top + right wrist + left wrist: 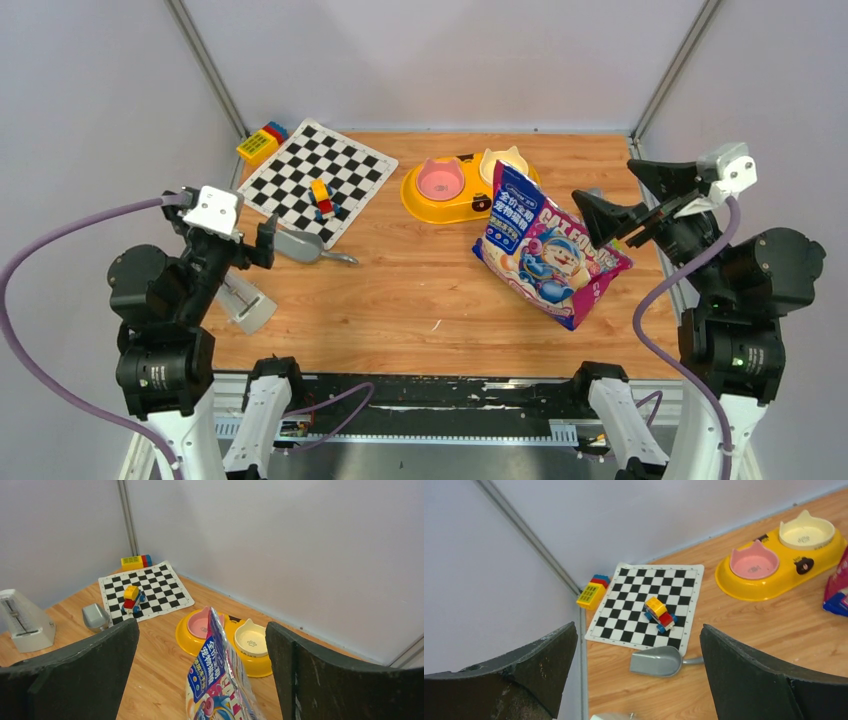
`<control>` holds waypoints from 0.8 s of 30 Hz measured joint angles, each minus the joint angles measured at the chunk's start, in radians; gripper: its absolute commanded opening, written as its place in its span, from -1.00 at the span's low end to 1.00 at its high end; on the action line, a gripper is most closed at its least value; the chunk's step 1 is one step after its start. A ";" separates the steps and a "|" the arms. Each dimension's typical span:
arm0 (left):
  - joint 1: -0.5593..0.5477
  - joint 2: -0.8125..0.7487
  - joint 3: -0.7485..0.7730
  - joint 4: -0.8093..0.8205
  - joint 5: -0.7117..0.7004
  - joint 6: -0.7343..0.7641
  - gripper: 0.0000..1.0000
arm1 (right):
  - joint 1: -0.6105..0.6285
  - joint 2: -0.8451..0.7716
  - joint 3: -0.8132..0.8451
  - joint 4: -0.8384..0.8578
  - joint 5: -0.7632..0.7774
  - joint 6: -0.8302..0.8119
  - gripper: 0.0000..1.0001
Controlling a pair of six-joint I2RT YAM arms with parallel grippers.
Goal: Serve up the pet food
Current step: Adjust the pet food bag at the center of the board.
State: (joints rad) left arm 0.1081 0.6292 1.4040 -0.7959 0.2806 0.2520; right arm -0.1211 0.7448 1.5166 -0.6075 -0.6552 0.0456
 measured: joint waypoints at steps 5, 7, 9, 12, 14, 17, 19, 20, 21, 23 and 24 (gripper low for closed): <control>0.001 -0.003 -0.095 -0.013 0.126 0.066 1.00 | 0.000 0.023 -0.094 0.051 0.008 -0.064 1.00; 0.001 -0.002 -0.148 -0.029 0.188 0.088 1.00 | 0.000 0.046 -0.130 0.057 0.039 -0.093 1.00; 0.002 0.002 -0.188 -0.052 0.248 0.105 1.00 | 0.000 0.079 -0.166 0.057 0.076 -0.126 1.00; 0.003 0.020 -0.207 -0.078 0.323 0.122 1.00 | 0.000 0.127 -0.203 0.040 0.110 -0.161 1.00; 0.003 0.034 -0.206 -0.080 0.366 0.129 1.00 | 0.000 0.152 -0.229 0.025 0.121 -0.176 1.00; 0.003 0.047 -0.206 -0.080 0.407 0.127 1.00 | 0.000 0.148 -0.264 0.002 0.116 -0.192 1.00; 0.003 0.053 -0.206 -0.072 0.423 0.118 1.00 | 0.000 0.126 -0.280 -0.004 0.097 -0.209 1.00; 0.003 0.055 -0.206 -0.064 0.430 0.111 1.00 | 0.000 0.121 -0.283 -0.005 0.094 -0.212 1.00; 0.003 0.060 -0.204 -0.058 0.438 0.104 1.00 | 0.000 0.101 -0.289 -0.009 0.089 -0.225 1.00; 0.002 0.085 -0.183 -0.048 0.459 0.080 1.00 | 0.000 0.077 -0.290 -0.029 0.088 -0.253 1.00; -0.005 0.109 -0.161 -0.045 0.471 0.065 1.00 | 0.000 0.067 -0.289 -0.042 0.089 -0.268 1.00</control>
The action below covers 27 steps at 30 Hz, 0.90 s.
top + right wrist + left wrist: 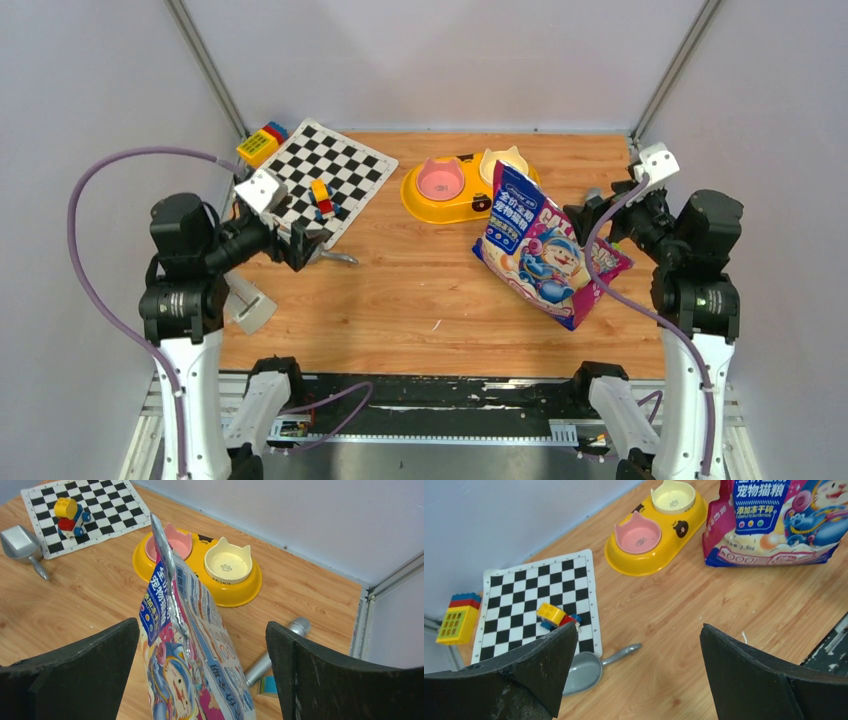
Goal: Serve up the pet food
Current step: Adjust the pet food bag at the center of the board.
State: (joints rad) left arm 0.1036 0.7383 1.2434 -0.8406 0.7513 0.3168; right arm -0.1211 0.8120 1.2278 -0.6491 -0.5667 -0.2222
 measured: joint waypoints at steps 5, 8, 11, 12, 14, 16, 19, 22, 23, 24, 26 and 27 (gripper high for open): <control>-0.166 0.192 0.223 0.011 -0.060 -0.087 1.00 | 0.000 -0.029 0.049 -0.129 0.008 -0.085 1.00; -0.333 0.316 0.362 0.013 -0.177 -0.122 1.00 | 0.000 -0.030 0.095 -0.181 0.014 -0.098 1.00; -0.529 0.473 0.517 -0.007 -0.329 -0.145 1.00 | 0.000 -0.034 0.114 -0.213 0.019 -0.098 1.00; -0.587 0.534 0.562 -0.013 -0.370 -0.147 1.00 | 0.000 -0.033 0.118 -0.227 0.026 -0.098 1.00; -0.675 0.636 0.633 -0.047 -0.444 -0.144 1.00 | 0.000 -0.025 0.124 -0.241 0.035 -0.097 1.00; -0.739 0.738 0.706 -0.074 -0.499 -0.135 1.00 | 0.000 -0.006 0.144 -0.263 0.042 -0.096 1.00; -0.801 0.855 0.779 -0.101 -0.518 -0.132 1.00 | 0.000 0.018 0.172 -0.286 0.043 -0.098 1.00; -0.829 0.939 0.814 -0.108 -0.481 -0.153 1.00 | 0.000 0.018 0.174 -0.300 0.049 -0.103 0.98; -0.831 0.958 0.815 -0.103 -0.460 -0.166 1.00 | 0.000 0.016 0.174 -0.302 0.053 -0.105 0.96; -0.831 0.974 0.815 -0.097 -0.438 -0.187 1.00 | 0.000 0.012 0.174 -0.304 0.058 -0.109 0.95; -0.831 0.998 0.814 -0.072 -0.400 -0.231 1.00 | 0.000 0.005 0.167 -0.303 0.061 -0.118 0.93; -0.831 1.007 0.813 -0.054 -0.383 -0.253 1.00 | 0.000 -0.003 0.156 -0.300 0.062 -0.123 0.93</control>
State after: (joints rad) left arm -0.7277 1.7454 2.0567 -0.8944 0.3687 0.0639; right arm -0.1211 0.8089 1.3842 -0.9493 -0.5049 -0.3450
